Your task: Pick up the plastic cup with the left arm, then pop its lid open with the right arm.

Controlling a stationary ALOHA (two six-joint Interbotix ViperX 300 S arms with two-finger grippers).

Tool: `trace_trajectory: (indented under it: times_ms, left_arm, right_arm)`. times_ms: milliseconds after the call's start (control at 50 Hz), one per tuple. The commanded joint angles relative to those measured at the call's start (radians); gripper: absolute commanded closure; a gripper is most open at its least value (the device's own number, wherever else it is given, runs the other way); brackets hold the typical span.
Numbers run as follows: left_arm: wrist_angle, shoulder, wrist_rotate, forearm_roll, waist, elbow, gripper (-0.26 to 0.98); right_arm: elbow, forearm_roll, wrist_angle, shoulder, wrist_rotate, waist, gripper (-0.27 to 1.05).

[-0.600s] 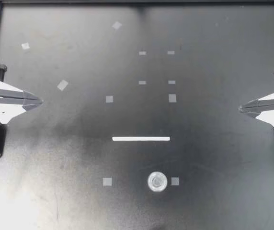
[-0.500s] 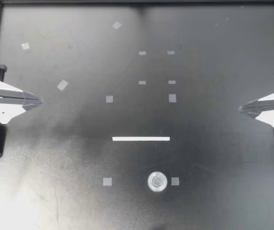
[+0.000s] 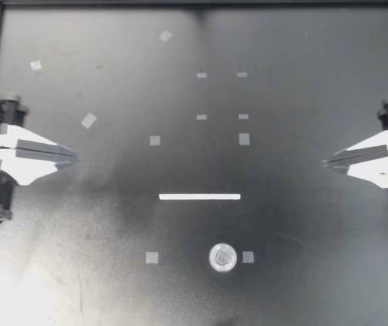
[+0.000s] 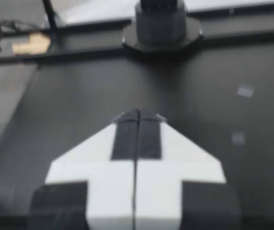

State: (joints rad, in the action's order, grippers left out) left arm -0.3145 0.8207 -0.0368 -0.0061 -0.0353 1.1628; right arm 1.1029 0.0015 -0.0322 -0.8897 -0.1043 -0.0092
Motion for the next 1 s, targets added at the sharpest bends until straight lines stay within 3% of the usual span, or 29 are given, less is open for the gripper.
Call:
trace_trajectory:
  times_ms: [0,200,420,820,980]
  left_arm:
    - [-0.009,-0.075,-0.002,-0.002,-0.011,-0.066,0.79]
    - [-0.031,-0.256,-0.005,-0.002,-0.009,-0.126,0.78]
    - [-0.106,-0.391,-0.02,-0.002,-0.026,-0.143,0.76]
    - [-0.161,-0.591,-0.054,-0.002,-0.08,-0.183,0.46]
    - [-0.195,-0.669,-0.055,-0.002,-0.11,-0.202,0.35]
  right_arm:
    - [-0.094,0.002,0.095,0.074,-0.002,-0.002,0.83]
    - [-0.156,0.002,0.104,0.27,0.0,0.014,0.83]
    - [-0.247,0.008,0.1,0.474,-0.012,0.117,0.83]
    - [-0.331,0.011,0.1,0.787,-0.092,0.123,0.83]
    - [-0.364,0.011,0.1,0.847,-0.126,0.124,0.83]
